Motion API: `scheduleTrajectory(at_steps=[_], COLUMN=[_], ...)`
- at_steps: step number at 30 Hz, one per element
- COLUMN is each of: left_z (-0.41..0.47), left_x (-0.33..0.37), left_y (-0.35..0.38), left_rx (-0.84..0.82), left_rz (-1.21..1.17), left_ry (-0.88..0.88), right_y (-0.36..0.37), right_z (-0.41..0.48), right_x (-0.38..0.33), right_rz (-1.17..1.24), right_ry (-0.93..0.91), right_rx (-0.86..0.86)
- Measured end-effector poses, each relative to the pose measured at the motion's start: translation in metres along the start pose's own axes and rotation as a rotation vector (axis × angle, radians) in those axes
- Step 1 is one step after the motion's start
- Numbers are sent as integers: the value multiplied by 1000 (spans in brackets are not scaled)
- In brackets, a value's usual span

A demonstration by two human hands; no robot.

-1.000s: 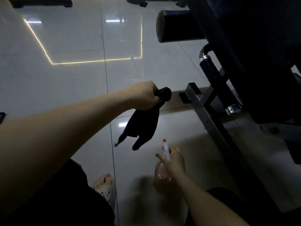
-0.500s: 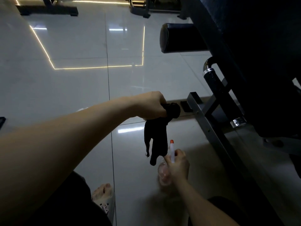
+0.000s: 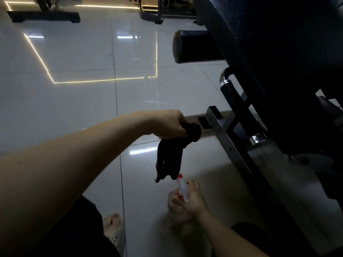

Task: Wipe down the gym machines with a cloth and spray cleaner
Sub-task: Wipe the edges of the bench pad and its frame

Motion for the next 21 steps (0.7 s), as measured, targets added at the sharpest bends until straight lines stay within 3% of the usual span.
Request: scheduleTrajectory(at_steps=[3, 6, 7, 9, 11, 13, 17, 21], left_z=[0, 3, 3, 2, -5, -16, -30, -34], left_x=[9, 25, 32, 49, 69, 90, 126, 138], left_y=[4, 12, 14, 13, 12, 13, 3, -22], left_rx=[-43, -76, -75, -51, -34, -48, -6, 183], left_rz=[-17, -45, -72, -144, -254, -427, -640, -895], left_ry=[6, 18, 34, 77, 128, 188, 338, 405], right_y=[-1, -37, -58, -107, -133, -156, -209, -288], right_z=[-8, -22, -33, -59, -90, -125, -154, -181], right_x=[13, 4, -8, -43, -79, -117, -128, -117], right_rz=[-101, -130, -62, 309, 728, 874, 796, 953], right_ry=[100, 109, 119, 107, 42, -76, -73, -171], right_rx=[-156, -102, -78, -27, -154, -294, -71, 273])
Point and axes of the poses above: each hand's wrist, its own z-axis towards the middle knuckle, its own y-axis out of the palm, x = y × z, the point moved 10 cm from there along z, towards the middle knuckle, and after that the axes turned 7 degrees about y, right-handed, at the moved point
